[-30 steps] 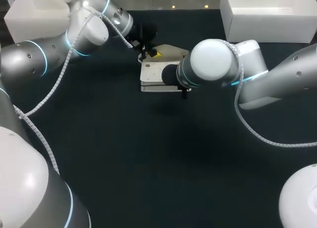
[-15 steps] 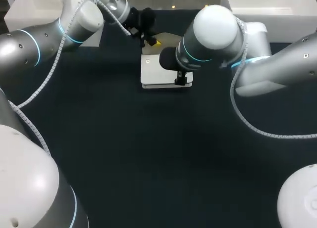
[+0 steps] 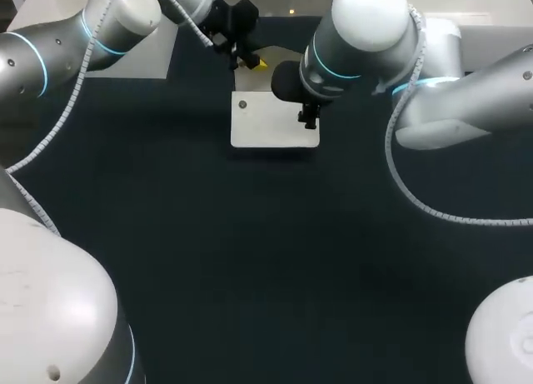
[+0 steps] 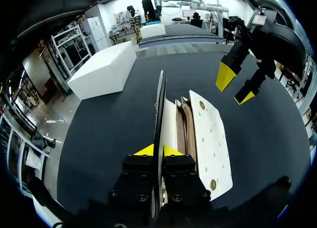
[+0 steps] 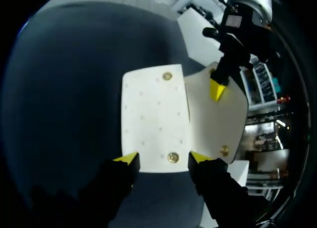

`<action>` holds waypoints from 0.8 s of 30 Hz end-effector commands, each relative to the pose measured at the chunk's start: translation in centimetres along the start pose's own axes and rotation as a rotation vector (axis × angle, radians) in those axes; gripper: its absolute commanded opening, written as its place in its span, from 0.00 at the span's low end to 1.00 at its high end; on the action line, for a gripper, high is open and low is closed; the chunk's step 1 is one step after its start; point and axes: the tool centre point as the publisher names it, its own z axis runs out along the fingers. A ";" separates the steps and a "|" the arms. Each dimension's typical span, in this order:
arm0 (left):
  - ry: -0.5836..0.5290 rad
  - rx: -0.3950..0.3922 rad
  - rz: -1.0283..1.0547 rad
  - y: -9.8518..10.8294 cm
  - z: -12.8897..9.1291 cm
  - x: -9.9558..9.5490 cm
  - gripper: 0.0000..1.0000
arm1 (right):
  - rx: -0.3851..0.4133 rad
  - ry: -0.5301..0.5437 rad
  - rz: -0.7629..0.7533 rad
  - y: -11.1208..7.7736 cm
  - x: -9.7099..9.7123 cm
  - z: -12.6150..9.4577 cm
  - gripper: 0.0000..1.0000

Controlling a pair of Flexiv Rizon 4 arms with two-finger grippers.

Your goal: Pick up the bag, open it, inspect its contents, close it, and place it on the opposite side

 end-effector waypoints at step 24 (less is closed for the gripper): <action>0.055 -0.009 -0.033 -2.1 -3.6 4.2 0.00 | -0.018 -0.070 -0.087 1.9 -3.5 1.7 0.00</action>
